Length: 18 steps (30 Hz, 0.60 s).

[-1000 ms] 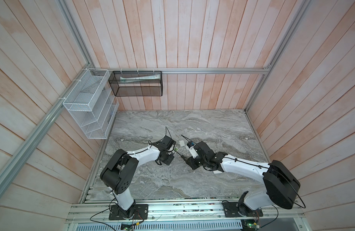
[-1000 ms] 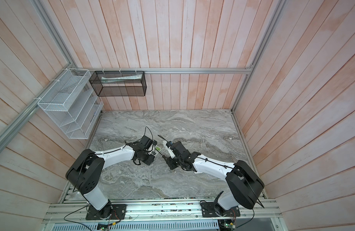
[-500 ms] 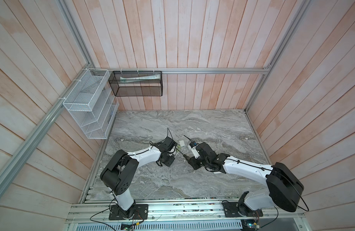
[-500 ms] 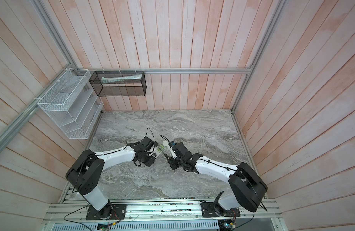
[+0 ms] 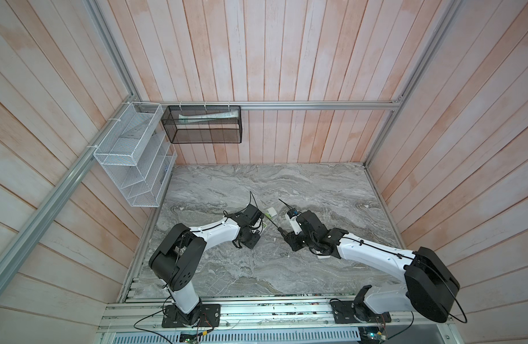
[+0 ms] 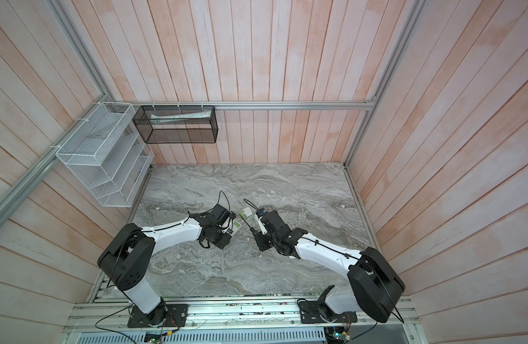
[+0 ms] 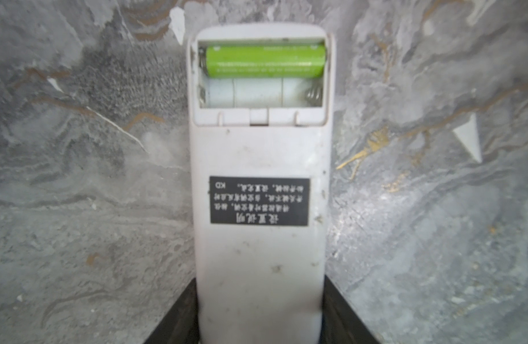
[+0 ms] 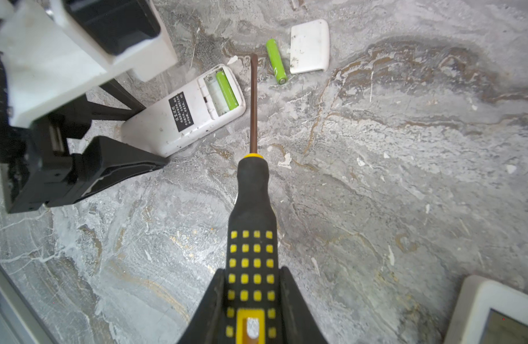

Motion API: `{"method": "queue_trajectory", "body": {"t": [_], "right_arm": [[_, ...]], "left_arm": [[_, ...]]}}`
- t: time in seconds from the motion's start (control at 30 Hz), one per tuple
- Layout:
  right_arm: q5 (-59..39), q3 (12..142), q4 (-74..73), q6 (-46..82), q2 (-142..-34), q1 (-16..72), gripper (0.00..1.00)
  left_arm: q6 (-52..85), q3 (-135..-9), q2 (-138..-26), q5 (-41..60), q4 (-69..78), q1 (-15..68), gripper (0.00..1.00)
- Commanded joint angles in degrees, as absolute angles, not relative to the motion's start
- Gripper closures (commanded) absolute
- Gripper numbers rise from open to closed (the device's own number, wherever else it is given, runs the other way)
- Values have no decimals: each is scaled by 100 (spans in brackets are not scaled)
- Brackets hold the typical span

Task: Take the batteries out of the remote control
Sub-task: 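Hold the remote with the left gripper while the right screwdriver pries a battery out, then pry the second green battery out with the screwdriver tip using the right gripper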

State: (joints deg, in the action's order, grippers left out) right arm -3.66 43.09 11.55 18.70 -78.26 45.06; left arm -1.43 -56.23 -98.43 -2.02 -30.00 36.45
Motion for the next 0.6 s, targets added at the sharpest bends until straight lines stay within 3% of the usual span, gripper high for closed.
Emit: {"method": "queue_trajectory", "body": {"t": [0.0,0.57], "right_arm": [[-604,4621,1770,1727,-7682,4491,100],[-870,5486,2818,1738,-8212,4738,100]], "left_arm": [[-50,-5537,-9733,-371,-2997,3674,47],[226,-5406,-9650,-516,-2703,3885,48]]}}
